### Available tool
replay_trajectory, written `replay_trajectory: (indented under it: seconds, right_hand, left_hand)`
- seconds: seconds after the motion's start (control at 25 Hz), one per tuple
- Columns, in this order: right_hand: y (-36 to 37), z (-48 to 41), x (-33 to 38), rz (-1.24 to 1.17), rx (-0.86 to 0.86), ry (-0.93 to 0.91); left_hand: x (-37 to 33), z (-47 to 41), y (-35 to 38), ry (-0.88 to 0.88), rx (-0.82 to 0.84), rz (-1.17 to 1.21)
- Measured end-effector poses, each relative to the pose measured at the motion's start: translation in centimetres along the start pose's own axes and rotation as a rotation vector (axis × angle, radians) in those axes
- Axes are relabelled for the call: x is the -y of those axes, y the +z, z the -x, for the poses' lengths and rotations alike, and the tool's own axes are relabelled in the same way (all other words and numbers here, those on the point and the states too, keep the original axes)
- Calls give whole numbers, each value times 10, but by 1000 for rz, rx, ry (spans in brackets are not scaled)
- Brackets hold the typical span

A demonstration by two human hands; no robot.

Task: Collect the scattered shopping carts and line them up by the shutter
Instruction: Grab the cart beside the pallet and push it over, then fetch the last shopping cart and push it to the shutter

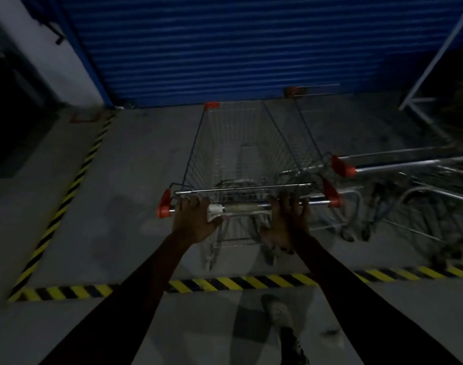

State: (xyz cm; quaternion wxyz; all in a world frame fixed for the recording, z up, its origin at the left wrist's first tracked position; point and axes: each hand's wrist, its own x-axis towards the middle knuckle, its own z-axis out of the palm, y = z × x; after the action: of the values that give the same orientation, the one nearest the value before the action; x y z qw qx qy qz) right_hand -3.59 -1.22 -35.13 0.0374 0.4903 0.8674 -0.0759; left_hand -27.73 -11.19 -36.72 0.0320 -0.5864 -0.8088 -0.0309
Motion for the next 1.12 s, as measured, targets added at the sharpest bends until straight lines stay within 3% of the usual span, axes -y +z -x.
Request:
replay_trajectory:
  seconds: [0.08,0.32,0.6,0.72,0.84,0.96,1.12]
  right_hand:
    - [-7,-45,-14,41,-65,-34]
    - [-24,-130,-48,66,-14,-92]
    - [-32,-149,-34,67,5,-119]
    - [-31,-136,8,31,64,-304]
    - [-31,-108,69,-132,95,-464]
    - [-24,-34,142,-457,335,-685]
    - [18,124,210,-474,589,-1002]
  left_hand:
    - [-14,-36,3,-70,29,23]
    - [-48,-96,11,-168,-87,55]
    - [-50,-94,3,-236,-59,187]
    - [-49,-45,-12,-356,-167,388]
    - [-40,40,-42,-654,-327,513]
    - [-33,148,-93,-904,-557,522]
    - [-58,306,-183,-1022,-940,420]
